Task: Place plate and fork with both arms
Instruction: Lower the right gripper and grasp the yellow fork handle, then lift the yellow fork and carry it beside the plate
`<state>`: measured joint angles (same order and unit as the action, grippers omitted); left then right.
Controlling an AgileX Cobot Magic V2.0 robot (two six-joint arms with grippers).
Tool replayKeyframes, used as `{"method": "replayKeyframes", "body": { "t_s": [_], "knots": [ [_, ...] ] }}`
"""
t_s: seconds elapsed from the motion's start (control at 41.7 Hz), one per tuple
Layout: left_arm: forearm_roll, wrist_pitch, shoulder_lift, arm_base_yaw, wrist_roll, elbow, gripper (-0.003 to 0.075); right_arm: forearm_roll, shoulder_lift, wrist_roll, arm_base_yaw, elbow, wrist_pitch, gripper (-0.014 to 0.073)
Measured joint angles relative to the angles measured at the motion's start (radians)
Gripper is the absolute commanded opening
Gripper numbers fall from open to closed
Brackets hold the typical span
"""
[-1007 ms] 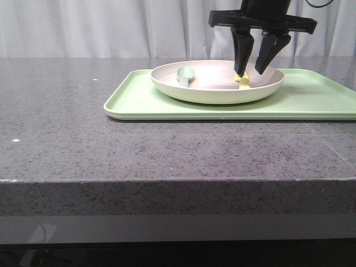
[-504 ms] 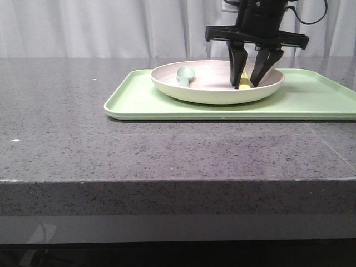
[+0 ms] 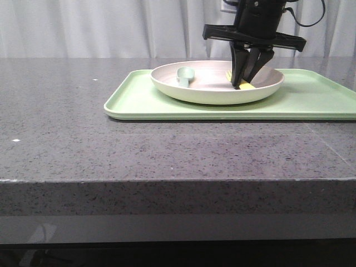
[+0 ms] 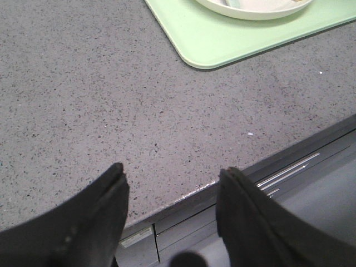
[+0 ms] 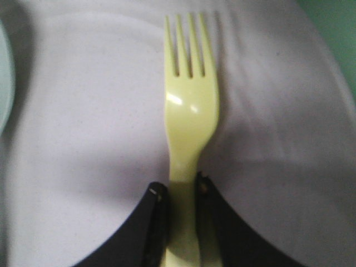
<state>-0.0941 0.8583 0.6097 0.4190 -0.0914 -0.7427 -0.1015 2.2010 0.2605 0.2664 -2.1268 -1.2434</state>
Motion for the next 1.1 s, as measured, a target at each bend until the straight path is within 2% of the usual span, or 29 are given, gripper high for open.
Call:
{"method": "replayKeyframes", "body": {
  "t_s": [0.576,0.815,1.103],
  "knots": [
    [0.000,0.000,0.000,0.000,0.000,0.000,0.0367,0.005,-0.018,0.000,0.000,0.000,0.000,0.0036],
    [0.000,0.000,0.000,0.000,0.000,0.000,0.0367,0.007,-0.081,-0.016,0.000,0.000,-0.001,-0.0068],
    [0.000,0.000,0.000,0.000,0.000,0.000,0.0367,0.014,-0.177,-0.030,-0.010,0.000,-0.004,-0.0070]
  ]
}}
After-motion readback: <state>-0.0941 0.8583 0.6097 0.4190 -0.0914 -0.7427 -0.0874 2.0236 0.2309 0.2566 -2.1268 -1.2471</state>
